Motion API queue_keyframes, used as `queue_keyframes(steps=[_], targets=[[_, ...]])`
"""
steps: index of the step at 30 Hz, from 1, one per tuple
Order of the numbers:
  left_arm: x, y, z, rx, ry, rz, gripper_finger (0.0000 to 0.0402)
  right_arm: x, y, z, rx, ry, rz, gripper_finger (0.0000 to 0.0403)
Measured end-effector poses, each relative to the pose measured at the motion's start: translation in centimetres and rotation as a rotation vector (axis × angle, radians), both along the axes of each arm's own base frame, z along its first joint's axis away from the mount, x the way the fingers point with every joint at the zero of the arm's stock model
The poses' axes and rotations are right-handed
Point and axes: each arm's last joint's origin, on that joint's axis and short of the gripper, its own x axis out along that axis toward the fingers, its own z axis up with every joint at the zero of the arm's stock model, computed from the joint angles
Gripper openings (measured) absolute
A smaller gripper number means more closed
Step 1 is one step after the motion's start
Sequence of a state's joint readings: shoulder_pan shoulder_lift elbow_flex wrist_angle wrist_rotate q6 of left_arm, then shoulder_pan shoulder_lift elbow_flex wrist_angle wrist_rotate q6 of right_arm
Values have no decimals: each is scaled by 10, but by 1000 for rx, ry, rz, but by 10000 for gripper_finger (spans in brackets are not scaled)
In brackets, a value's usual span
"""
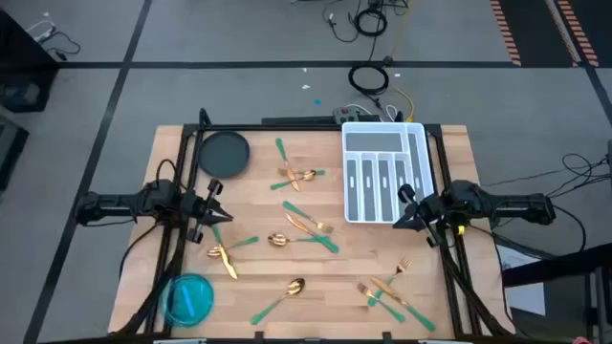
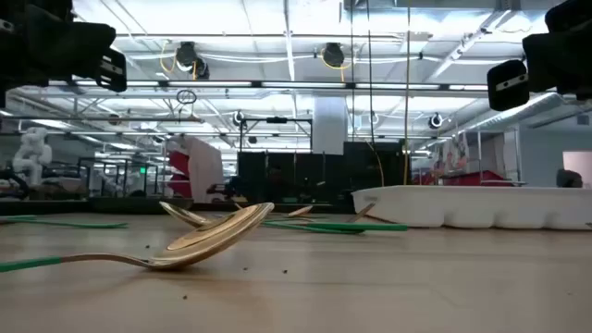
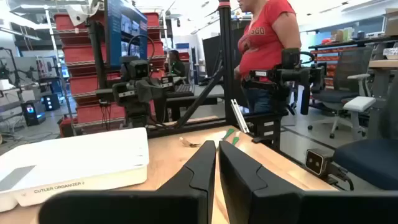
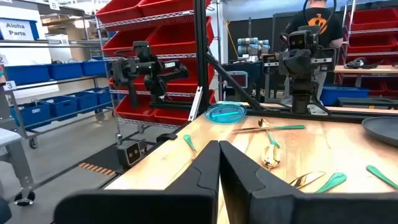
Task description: Sort silverware
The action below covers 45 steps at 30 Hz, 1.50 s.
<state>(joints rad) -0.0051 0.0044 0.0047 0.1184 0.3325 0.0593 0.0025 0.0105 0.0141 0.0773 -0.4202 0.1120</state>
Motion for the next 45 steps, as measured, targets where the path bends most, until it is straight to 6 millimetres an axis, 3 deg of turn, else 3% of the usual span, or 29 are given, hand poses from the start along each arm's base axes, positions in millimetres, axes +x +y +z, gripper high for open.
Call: queue_keyframes(steps=[45], targets=[[0,0,0,0,0,0,31,0,0,3,0,-30,0,4]])
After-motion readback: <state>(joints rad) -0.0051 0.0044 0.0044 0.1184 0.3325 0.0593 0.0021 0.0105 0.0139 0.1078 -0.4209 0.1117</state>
